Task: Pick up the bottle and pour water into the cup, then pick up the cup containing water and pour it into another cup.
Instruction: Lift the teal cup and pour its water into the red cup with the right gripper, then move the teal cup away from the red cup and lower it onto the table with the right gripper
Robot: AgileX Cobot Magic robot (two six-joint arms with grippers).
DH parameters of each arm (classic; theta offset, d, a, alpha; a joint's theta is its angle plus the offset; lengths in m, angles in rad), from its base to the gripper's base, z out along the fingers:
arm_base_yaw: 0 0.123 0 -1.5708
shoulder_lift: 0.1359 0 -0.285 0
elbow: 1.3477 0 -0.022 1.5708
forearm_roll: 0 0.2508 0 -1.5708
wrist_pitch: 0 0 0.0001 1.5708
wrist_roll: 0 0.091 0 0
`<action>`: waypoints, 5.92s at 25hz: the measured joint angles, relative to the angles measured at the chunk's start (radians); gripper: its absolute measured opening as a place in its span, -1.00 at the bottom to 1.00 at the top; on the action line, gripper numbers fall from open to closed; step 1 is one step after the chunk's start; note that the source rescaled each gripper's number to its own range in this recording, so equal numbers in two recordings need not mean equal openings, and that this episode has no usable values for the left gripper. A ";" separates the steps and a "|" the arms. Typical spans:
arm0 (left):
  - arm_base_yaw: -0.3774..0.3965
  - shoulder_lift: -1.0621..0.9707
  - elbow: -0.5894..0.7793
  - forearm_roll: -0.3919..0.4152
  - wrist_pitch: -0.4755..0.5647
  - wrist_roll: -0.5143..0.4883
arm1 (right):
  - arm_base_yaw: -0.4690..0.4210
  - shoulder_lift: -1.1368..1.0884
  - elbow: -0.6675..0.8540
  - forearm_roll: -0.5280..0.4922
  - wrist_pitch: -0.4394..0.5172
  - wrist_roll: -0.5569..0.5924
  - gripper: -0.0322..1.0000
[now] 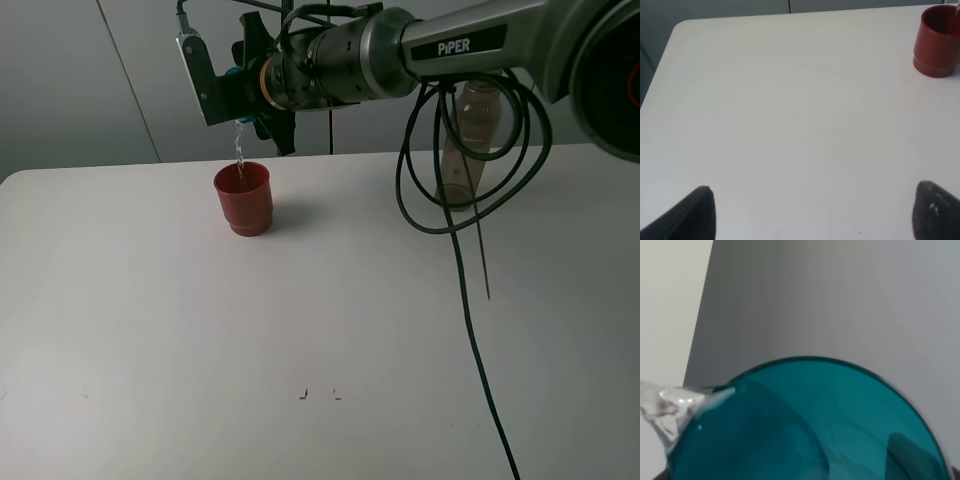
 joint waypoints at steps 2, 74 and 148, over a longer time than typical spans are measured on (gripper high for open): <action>0.000 0.000 0.000 0.000 0.000 0.000 | 0.000 0.000 0.000 -0.006 -0.004 0.000 -0.77; 0.000 0.000 0.000 0.000 0.000 -0.007 | 0.000 0.000 0.000 -0.394 0.001 -0.004 -0.77; 0.000 0.000 0.000 0.000 0.000 -0.007 | -0.204 -0.617 1.106 1.010 -0.378 0.407 -0.77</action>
